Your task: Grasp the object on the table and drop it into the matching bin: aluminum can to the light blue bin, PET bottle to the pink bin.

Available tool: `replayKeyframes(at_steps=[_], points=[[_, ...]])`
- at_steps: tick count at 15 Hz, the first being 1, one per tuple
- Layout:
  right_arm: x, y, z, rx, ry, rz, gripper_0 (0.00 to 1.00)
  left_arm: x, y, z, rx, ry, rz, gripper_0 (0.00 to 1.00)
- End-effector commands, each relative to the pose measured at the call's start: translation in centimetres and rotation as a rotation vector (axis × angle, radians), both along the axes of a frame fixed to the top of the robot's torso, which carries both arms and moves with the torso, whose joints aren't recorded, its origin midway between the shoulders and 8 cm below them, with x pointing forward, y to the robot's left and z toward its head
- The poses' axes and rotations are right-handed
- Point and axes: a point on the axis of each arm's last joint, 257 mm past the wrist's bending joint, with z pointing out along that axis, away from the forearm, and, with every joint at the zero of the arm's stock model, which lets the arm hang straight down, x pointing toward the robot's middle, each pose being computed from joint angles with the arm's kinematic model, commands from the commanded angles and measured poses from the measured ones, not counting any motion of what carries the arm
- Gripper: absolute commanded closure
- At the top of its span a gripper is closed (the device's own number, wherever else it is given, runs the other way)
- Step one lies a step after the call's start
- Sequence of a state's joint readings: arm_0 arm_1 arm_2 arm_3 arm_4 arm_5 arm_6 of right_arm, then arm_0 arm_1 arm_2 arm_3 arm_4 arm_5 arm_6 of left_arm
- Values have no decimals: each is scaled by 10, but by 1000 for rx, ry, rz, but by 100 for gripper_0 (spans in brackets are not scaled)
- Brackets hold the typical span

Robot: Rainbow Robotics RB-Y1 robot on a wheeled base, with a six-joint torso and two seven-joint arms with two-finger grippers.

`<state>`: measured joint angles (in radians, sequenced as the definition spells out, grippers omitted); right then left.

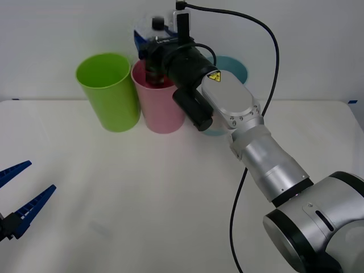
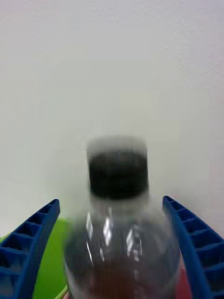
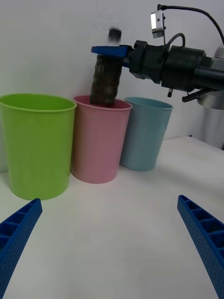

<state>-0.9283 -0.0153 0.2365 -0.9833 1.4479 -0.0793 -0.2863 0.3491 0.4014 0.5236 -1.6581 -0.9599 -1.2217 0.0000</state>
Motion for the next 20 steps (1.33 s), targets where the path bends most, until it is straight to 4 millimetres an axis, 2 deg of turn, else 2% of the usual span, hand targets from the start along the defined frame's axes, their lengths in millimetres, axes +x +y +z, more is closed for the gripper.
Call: replayKeyframes(at_steps=[1, 4, 10, 16, 20], points=[[0, -1, 0, -1, 0, 1, 0, 0, 0, 0, 0, 0, 0, 0], [-3, -5, -1, -2, -5, 12, 0, 0, 0, 0, 0, 0, 0, 0], [-43, -37, 2, -8, -84, 79, 0, 0, 0, 0, 0, 0, 0, 0], [-89, -87, -14, -46, -124, 95, 0, 0, 0, 0, 0, 0, 0, 0], [-126, -128, -39, -81, -107, 120, 0, 0, 0, 0, 0, 0, 0, 0]])
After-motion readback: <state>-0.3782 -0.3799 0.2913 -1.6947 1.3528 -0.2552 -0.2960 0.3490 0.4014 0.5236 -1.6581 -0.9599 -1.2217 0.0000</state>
